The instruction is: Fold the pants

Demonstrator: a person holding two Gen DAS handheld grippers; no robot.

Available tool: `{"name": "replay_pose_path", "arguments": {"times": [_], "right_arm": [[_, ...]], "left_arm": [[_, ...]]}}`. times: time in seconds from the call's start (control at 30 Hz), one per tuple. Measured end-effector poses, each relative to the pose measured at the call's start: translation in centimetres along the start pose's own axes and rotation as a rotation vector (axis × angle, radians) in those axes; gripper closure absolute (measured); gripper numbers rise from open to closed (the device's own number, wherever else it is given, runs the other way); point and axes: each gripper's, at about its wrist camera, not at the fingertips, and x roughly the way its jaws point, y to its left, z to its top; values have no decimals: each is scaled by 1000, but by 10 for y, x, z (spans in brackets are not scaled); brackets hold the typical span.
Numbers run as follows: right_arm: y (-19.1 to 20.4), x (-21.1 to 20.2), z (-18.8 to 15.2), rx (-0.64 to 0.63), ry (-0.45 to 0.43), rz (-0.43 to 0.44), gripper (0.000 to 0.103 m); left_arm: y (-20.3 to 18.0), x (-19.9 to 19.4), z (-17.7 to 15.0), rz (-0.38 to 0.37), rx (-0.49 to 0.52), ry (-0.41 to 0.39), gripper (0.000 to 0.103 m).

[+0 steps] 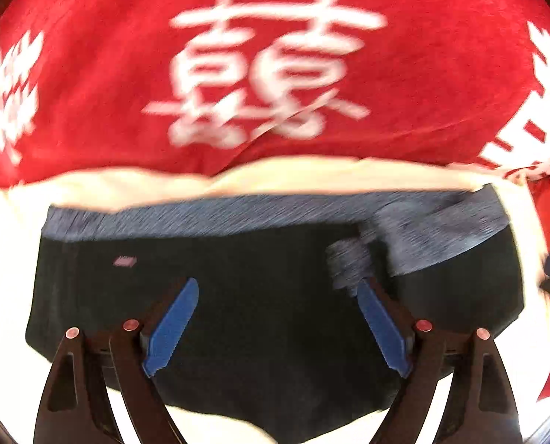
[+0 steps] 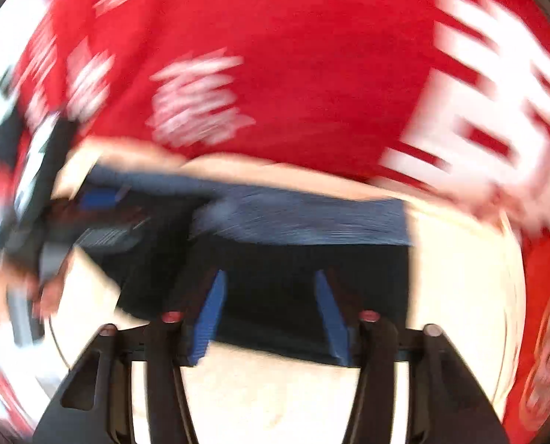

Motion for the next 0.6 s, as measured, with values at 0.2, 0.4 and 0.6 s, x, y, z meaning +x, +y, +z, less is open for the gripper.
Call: {"name": "replay_pose_path", "arguments": {"times": [0.2,0.4,0.6], "right_arm": [[-140,51,16,452,109,126,83],[-180,88,17,541,116,379,55],[-193,119,11,599,180,522,74]], "left_arm": [[-60,14,21,-48,46,19,14],[-93,37,23,-38,41,56,14],[-81,59,3,16,1,140,14]]}}
